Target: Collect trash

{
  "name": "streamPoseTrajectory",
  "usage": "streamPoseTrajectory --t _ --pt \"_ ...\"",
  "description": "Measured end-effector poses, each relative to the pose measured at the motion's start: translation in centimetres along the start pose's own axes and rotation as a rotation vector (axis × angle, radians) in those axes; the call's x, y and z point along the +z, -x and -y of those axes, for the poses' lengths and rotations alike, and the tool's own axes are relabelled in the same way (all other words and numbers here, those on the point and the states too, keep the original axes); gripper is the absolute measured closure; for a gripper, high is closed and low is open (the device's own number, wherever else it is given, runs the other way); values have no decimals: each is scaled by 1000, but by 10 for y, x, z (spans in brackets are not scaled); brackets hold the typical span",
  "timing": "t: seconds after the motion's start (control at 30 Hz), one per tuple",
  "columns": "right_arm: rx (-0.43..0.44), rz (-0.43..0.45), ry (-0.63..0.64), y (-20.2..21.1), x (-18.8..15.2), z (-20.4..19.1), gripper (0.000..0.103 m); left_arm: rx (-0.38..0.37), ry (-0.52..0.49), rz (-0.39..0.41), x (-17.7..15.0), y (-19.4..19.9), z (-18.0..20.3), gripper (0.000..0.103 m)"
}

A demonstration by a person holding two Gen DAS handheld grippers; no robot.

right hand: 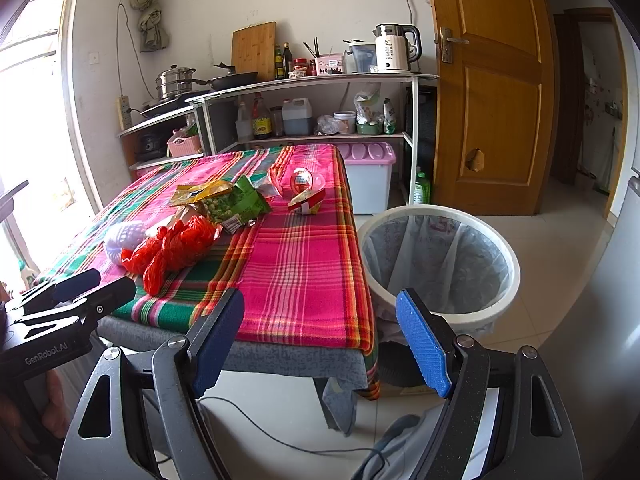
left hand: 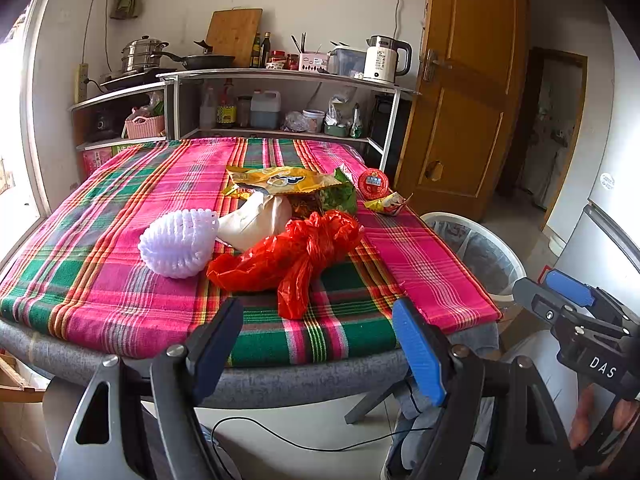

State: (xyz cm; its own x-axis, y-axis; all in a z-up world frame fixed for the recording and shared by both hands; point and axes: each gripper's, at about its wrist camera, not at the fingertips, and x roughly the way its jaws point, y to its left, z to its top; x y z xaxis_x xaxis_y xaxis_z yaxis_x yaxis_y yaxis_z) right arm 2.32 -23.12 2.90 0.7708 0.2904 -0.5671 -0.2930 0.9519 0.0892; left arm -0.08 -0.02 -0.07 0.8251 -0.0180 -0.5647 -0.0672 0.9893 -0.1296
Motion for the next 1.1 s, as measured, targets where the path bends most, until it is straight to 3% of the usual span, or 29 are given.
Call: streamPoseTrajectory --t 1.1 --pt "1 -7 6 -1 0 -2 25 1 5 -2 0 0 0 24"
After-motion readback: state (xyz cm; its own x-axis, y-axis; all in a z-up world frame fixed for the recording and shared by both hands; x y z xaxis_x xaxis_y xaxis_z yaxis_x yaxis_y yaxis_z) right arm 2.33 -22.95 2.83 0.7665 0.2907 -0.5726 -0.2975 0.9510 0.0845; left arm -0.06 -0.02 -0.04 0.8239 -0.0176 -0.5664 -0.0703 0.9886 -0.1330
